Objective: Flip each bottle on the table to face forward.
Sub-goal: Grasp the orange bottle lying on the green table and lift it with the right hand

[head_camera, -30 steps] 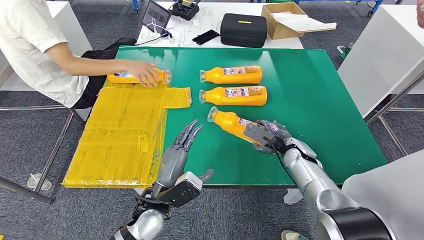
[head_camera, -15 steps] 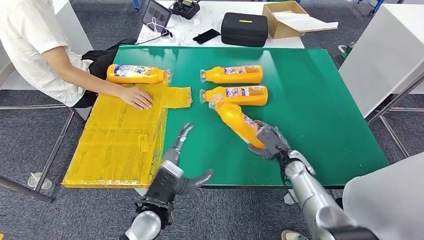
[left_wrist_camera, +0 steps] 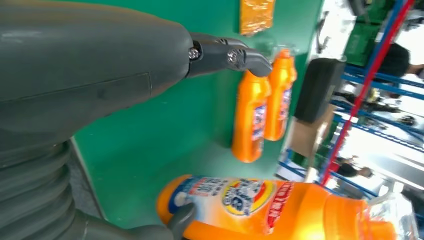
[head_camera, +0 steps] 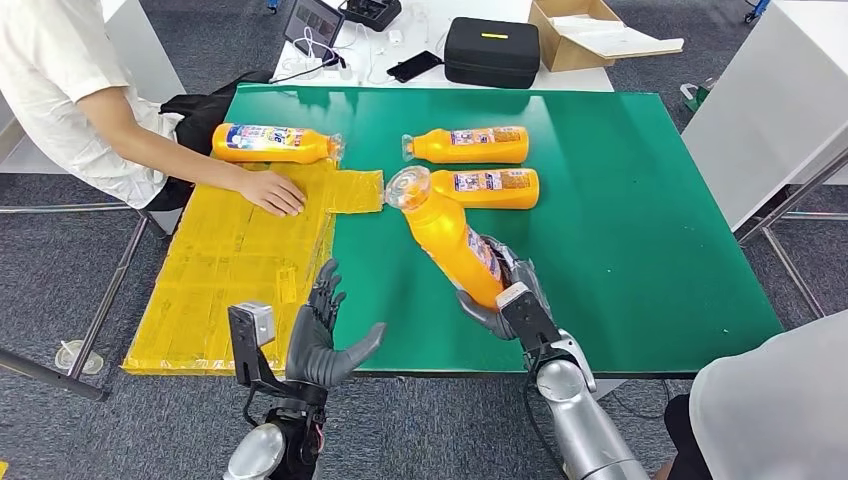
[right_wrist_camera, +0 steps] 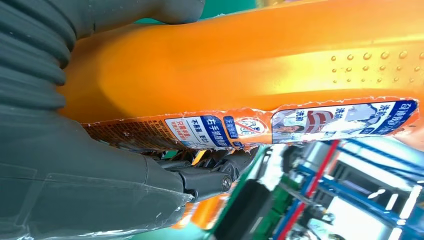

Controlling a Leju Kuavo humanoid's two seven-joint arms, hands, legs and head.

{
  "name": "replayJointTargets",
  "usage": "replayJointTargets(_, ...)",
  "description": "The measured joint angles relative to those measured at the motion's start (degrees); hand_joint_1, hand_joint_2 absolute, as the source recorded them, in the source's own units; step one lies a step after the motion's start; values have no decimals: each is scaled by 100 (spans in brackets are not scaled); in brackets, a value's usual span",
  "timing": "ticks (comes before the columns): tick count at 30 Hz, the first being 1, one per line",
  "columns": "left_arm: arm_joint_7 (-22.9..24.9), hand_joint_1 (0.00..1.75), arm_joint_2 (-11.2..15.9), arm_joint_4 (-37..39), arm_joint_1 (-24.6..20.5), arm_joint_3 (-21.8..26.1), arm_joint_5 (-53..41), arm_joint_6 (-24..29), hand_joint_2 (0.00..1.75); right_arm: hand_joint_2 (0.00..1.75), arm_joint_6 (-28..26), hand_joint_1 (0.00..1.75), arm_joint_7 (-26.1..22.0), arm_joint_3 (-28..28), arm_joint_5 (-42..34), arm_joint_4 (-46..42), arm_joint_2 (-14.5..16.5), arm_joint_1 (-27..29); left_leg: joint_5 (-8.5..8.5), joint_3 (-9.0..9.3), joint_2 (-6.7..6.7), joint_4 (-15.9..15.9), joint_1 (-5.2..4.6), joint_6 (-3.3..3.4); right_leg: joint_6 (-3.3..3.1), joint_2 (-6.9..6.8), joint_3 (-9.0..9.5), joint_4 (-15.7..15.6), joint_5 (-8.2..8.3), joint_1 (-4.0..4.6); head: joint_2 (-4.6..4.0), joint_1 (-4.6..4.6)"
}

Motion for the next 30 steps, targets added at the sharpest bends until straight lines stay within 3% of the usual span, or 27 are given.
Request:
replayJointTargets(10,120,0,-38,-196,-87,78,383,-309,175,175,39,175,-43,681,30,-17,226,-72,1,-1,1,0,2,-1,0,0,-3,2,0,3,1,-3)
replayJointTargets(16,305,0,-58,-166,-189,40,666,-667,175,175,301,175,-318,1040,-109,218,325,-212,2,-3,0,0,1,0,0,-1,-3,1,0,1,0,-1)
replayJointTargets(30,354,0,-88,-66,-274,37,926,-842,175,175,572,175,-307,1415,-174,41,337,-221,2,-4,1,0,1,0,0,-1,-7,1,0,2,0,-1)
